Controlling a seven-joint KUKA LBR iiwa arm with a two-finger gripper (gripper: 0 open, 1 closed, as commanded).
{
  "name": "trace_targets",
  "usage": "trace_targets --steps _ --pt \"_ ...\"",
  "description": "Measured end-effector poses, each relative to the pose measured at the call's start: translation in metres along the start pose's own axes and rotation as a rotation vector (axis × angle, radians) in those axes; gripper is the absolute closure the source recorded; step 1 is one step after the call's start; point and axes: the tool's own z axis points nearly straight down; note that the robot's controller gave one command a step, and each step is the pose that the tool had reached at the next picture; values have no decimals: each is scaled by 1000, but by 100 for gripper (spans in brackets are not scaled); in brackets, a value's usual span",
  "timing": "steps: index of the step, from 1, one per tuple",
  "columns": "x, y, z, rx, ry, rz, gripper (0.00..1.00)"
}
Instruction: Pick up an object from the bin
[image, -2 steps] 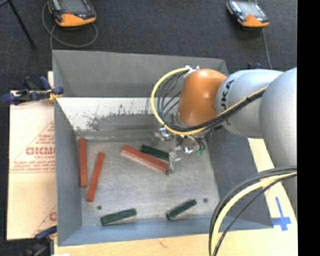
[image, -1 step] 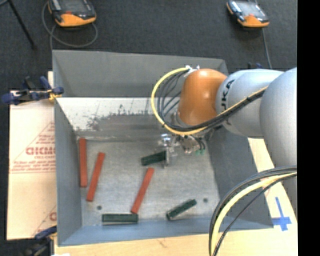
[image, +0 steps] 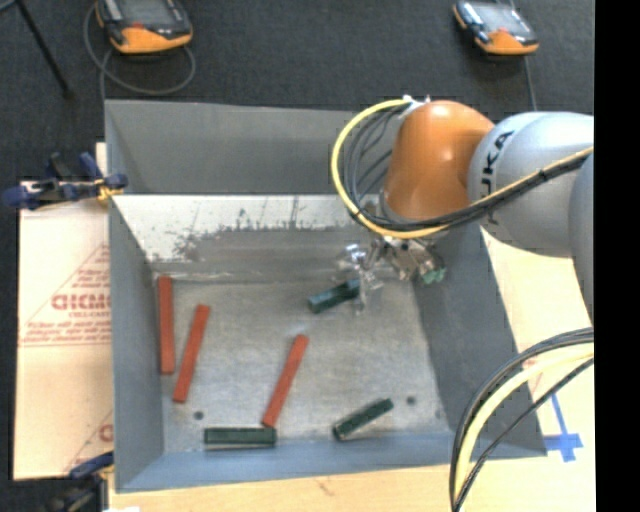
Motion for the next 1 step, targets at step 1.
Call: trace_targets --steps 1 --pt "-8 14 -119 1 -4 -14 100"
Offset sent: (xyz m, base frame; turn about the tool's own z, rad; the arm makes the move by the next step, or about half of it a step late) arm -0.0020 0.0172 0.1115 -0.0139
